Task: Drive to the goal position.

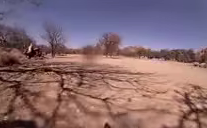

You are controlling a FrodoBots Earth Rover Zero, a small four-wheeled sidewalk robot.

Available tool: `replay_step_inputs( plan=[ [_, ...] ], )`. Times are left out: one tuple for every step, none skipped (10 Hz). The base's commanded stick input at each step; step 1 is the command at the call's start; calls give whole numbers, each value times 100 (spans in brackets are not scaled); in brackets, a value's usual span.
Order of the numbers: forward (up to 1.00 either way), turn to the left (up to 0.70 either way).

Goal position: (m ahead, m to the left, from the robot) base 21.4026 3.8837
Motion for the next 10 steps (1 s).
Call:
replay_step_inputs(
  plan=[
    [100, 0],
    [100, 0],
    [100, 0],
    [100, 0],
    [100, 0],
    [100, 0],
    [100, 0],
    [100, 0],
    [100, 0],
    [100, 0]
  ],
)
